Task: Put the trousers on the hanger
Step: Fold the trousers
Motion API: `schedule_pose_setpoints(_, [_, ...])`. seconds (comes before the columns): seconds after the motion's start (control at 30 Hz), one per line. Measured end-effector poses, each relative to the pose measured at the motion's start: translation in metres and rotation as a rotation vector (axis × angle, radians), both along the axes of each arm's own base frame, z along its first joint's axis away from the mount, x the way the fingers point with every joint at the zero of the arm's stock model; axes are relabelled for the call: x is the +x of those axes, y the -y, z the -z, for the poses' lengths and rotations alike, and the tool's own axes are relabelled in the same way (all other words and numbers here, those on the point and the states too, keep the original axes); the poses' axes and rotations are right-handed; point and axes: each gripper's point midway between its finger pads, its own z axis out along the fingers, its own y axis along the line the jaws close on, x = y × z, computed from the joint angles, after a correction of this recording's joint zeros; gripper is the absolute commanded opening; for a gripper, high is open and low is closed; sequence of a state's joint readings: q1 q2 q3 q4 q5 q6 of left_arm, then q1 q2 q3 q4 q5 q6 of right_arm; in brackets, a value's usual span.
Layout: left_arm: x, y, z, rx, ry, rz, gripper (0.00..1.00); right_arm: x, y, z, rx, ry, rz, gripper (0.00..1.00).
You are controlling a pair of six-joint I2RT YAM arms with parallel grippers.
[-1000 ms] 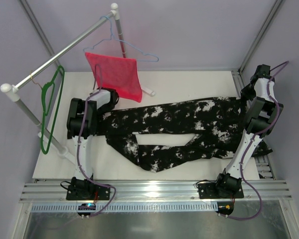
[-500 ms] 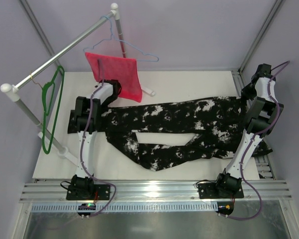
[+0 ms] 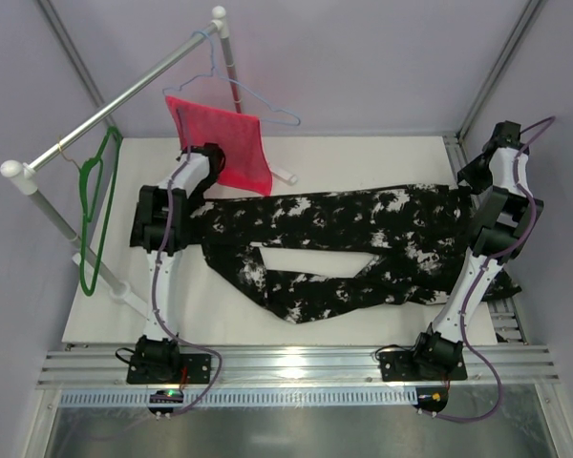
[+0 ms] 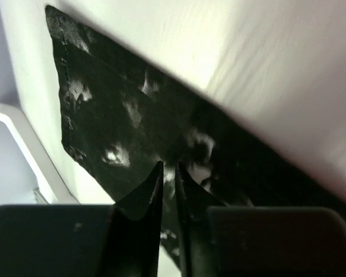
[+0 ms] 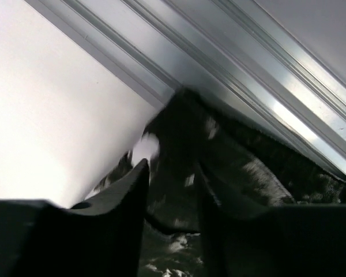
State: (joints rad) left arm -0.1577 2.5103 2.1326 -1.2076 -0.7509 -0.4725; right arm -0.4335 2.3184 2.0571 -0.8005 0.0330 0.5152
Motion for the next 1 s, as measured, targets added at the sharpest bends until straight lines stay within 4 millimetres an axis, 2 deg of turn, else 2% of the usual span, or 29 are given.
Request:
schedule_pose_setpoints(0.1, [-0.017, 0.011, -0.008, -0.063, 0.03, -0.005, 0.24, -0.004, -0.006, -0.004, 0.003, -0.007, -0.012, 0.61])
schedule_pose_setpoints(0.17, [-0.031, 0.025, -0.019, -0.112, 0.059, 0.007, 0.27, -0.012, -0.011, -0.011, 0.003, -0.016, -0.012, 0.63])
schedule_pose_setpoints(0.27, [-0.046, 0.06, -0.043, -0.177, 0.13, 0.062, 0.37, -0.034, -0.024, -0.04, -0.012, -0.013, -0.014, 0.63])
schedule_pose_setpoints(0.33, [-0.057, 0.082, -0.055, -0.22, 0.175, 0.104, 0.4, -0.052, -0.036, -0.067, -0.03, 0.006, -0.024, 0.63])
schedule_pose_setpoints(0.43, [-0.087, 0.115, -0.064, -0.285, 0.2, 0.177, 0.43, -0.075, -0.067, -0.105, -0.06, 0.051, -0.089, 0.63])
schedule_pose_setpoints(0.47, [-0.095, 0.124, -0.065, -0.309, 0.203, 0.196, 0.45, -0.08, -0.077, -0.112, -0.063, 0.058, -0.117, 0.63])
schedule_pose_setpoints(0.53, [-0.113, 0.14, -0.062, -0.364, 0.205, 0.225, 0.5, -0.093, -0.114, -0.12, -0.069, 0.077, -0.216, 0.63])
schedule_pose_setpoints(0.6, [-0.131, 0.155, -0.058, -0.419, 0.2, 0.248, 0.54, -0.11, -0.165, -0.114, -0.05, 0.083, -0.354, 0.63])
schedule_pose_setpoints(0.67, [-0.145, 0.169, -0.054, -0.464, 0.192, 0.262, 0.59, -0.133, -0.204, -0.099, -0.016, 0.058, -0.457, 0.62])
schedule_pose_setpoints(0.7, [-0.15, 0.178, -0.051, -0.493, 0.192, 0.272, 0.59, -0.146, -0.229, -0.088, 0.004, 0.054, -0.524, 0.62])
schedule_pose_setpoints(0.77, [-0.159, 0.193, -0.045, -0.537, 0.183, 0.285, 0.61, -0.178, -0.262, -0.063, 0.049, -0.002, -0.607, 0.62])
schedule_pose_setpoints(0.8, [-0.161, 0.2, -0.043, -0.556, 0.183, 0.291, 0.62, -0.192, -0.271, -0.052, 0.065, -0.027, -0.628, 0.61])
schedule_pose_setpoints(0.9, [-0.168, 0.219, -0.034, -0.618, 0.178, 0.311, 0.63, -0.219, -0.283, -0.024, 0.092, -0.103, -0.645, 0.61])
schedule_pose_setpoints(1.0, [-0.169, 0.231, -0.025, -0.666, 0.179, 0.306, 0.64, -0.232, -0.29, -0.006, 0.101, -0.137, -0.654, 0.61])
